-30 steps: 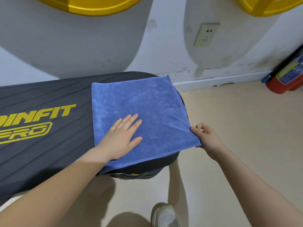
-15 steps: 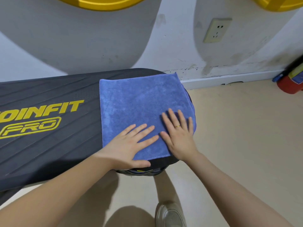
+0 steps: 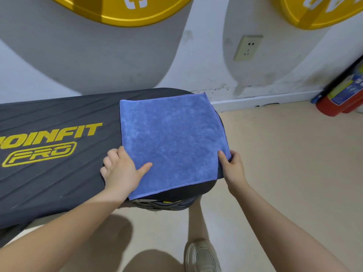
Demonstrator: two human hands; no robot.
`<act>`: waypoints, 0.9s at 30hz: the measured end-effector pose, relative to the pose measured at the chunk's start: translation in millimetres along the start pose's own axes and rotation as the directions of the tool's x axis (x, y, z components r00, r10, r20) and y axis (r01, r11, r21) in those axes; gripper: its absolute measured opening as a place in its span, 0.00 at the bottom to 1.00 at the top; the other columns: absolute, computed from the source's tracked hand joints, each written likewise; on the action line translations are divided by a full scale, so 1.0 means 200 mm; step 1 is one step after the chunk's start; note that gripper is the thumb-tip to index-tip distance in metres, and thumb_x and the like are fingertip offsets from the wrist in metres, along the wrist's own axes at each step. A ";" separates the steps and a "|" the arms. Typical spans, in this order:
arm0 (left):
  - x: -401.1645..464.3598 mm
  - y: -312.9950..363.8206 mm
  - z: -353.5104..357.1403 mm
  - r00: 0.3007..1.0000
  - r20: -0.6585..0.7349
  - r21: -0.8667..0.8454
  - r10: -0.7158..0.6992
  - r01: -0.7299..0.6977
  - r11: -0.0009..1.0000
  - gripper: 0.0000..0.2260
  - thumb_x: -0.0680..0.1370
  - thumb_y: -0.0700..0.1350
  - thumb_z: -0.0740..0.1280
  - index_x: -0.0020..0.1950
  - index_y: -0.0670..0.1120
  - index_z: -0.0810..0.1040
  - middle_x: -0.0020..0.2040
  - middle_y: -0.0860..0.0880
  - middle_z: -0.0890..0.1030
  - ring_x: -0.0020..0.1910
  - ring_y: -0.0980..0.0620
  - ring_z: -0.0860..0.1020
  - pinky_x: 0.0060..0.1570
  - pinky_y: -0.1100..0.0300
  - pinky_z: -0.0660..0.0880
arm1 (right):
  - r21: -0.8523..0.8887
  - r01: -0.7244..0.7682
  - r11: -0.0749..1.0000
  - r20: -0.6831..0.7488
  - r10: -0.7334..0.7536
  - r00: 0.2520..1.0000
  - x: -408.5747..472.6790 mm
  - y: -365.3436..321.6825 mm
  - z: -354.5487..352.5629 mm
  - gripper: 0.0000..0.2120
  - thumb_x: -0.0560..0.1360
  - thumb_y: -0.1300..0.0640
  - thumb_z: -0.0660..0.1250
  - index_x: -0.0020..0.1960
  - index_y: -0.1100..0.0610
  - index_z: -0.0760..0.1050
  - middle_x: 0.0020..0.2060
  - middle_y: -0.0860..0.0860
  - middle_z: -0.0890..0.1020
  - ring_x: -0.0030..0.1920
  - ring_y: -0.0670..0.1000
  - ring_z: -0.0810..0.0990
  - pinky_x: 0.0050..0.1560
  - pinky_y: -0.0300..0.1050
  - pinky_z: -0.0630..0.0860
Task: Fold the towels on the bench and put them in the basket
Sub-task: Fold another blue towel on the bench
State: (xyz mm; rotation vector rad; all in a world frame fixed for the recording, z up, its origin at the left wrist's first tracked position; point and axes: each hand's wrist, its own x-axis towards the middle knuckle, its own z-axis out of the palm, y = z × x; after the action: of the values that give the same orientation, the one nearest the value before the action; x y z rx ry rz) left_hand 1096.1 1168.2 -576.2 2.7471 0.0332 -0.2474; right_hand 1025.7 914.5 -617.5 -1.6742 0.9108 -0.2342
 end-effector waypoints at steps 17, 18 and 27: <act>-0.05 -0.06 -0.11 0.792 0.594 -0.682 0.140 0.403 0.610 0.11 0.78 0.43 0.65 0.59 0.44 0.77 0.49 0.47 0.84 0.43 0.50 0.84 0.36 0.60 0.80 | 0.151 0.227 0.962 -0.001 -0.230 0.973 -0.08 -0.34 -0.01 0.13 0.75 0.57 0.58 0.58 0.50 0.71 0.54 0.50 0.79 0.53 0.51 0.78 0.55 0.49 0.76; -0.05 -0.07 -0.10 0.800 0.588 -0.704 0.115 0.437 0.560 0.12 0.78 0.42 0.64 0.61 0.43 0.75 0.50 0.45 0.84 0.40 0.50 0.85 0.33 0.62 0.79 | 0.218 0.196 0.956 0.006 -0.202 0.979 -0.08 -0.35 -0.01 0.13 0.75 0.60 0.58 0.58 0.48 0.70 0.52 0.50 0.79 0.49 0.50 0.78 0.51 0.47 0.76; 0.13 -0.09 -0.39 0.907 0.340 -0.940 0.248 0.319 0.123 0.10 0.69 0.37 0.62 0.39 0.47 0.82 0.36 0.45 0.80 0.25 0.52 0.76 0.27 0.68 0.74 | 0.669 -0.078 0.740 0.190 -0.069 0.979 0.00 -0.42 -0.05 0.08 0.64 0.67 0.54 0.35 0.57 0.69 0.28 0.47 0.78 0.28 0.48 0.76 0.28 0.33 0.71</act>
State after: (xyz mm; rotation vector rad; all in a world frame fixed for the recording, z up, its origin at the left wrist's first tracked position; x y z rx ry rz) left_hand 1133.1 1213.3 -515.6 1.2012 0.1083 -0.5816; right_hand 1056.1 911.4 -539.3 -0.9857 0.5685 -0.3374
